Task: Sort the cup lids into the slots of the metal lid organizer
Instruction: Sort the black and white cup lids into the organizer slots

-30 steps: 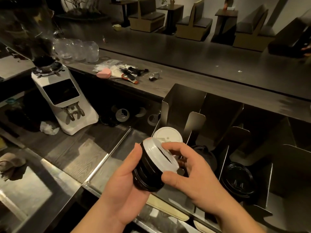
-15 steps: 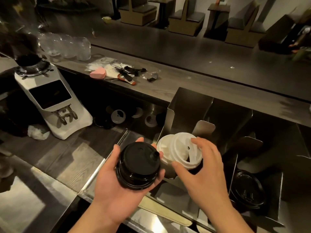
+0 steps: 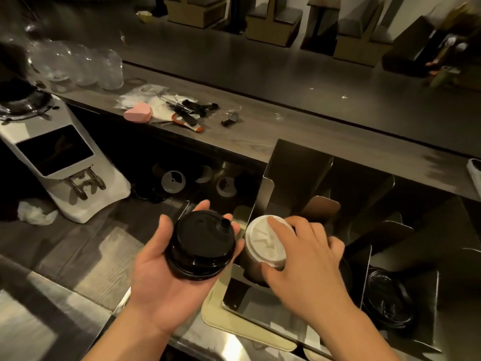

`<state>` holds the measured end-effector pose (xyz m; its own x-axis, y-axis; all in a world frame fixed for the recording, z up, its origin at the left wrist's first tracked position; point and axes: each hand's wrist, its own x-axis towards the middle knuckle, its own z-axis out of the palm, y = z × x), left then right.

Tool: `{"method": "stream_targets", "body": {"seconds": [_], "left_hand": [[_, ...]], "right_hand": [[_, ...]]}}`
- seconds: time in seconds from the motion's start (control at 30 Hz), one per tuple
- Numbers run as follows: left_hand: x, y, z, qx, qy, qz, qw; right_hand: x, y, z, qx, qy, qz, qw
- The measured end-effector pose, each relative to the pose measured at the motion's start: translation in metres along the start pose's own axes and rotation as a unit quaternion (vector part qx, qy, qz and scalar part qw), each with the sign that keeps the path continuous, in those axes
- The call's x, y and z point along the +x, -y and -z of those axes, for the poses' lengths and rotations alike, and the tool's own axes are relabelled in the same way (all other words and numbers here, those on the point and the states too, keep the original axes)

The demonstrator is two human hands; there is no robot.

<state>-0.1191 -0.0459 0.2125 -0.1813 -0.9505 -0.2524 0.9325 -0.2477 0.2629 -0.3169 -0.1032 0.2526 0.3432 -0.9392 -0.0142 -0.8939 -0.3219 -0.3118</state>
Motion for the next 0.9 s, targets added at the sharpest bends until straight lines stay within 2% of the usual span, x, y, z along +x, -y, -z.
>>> {"method": "stream_targets", "body": {"seconds": [0.17, 0.23, 0.27, 0.3, 0.37, 0.43, 0.5, 0.57, 0.6, 0.63, 0.73, 0.8, 0.9], "left_hand": [[0.003, 0.006, -0.011, 0.067, 0.061, -0.017, 0.996], [0.005, 0.012, -0.025, 0.081, 0.093, -0.012, 0.992], [0.004, 0.017, -0.033, 0.093, 0.101, -0.012, 0.990], [0.002, 0.017, -0.043, 0.138, 0.094, -0.056, 0.984], [0.003, 0.025, -0.058, 0.270, 0.070, -0.149, 0.949], [0.005, 0.037, -0.064, 0.401, 0.054, -0.188, 0.895], [0.008, 0.048, -0.066, 0.509, 0.054, -0.213, 0.833], [0.011, 0.056, -0.066, 0.570, 0.069, -0.219, 0.789], [0.013, 0.059, -0.066, 0.571, 0.073, -0.212, 0.790], [0.015, 0.061, -0.067, 0.547, 0.070, -0.198, 0.810], [0.018, 0.059, -0.072, 0.375, 0.042, -0.123, 0.918], [0.022, 0.054, -0.074, 0.218, 0.043, -0.053, 0.974], [0.030, 0.049, -0.073, 0.101, 0.069, 0.003, 0.992]], "right_hand": [[0.006, 0.003, 0.007, -0.050, 0.035, 0.026, 0.998], [0.002, -0.003, 0.013, 0.050, 0.050, 0.017, 0.997], [-0.002, -0.006, 0.019, 0.133, 0.031, 0.010, 0.991], [-0.009, -0.009, 0.024, 0.217, -0.012, 0.003, 0.976], [-0.022, -0.011, 0.034, 0.397, -0.062, -0.036, 0.915], [-0.034, -0.008, 0.039, 0.551, 0.024, -0.054, 0.833], [-0.041, -0.005, 0.037, 0.585, 0.076, -0.060, 0.805], [-0.043, -0.003, 0.037, 0.606, 0.062, -0.081, 0.789], [-0.044, -0.004, 0.037, 0.621, 0.047, -0.099, 0.776], [-0.045, -0.008, 0.037, 0.634, 0.036, -0.113, 0.764], [-0.053, -0.019, 0.041, 0.653, -0.023, -0.146, 0.743], [-0.058, -0.029, 0.047, 0.611, -0.095, -0.149, 0.772], [-0.060, -0.047, 0.053, 0.529, -0.169, -0.155, 0.817]]}}
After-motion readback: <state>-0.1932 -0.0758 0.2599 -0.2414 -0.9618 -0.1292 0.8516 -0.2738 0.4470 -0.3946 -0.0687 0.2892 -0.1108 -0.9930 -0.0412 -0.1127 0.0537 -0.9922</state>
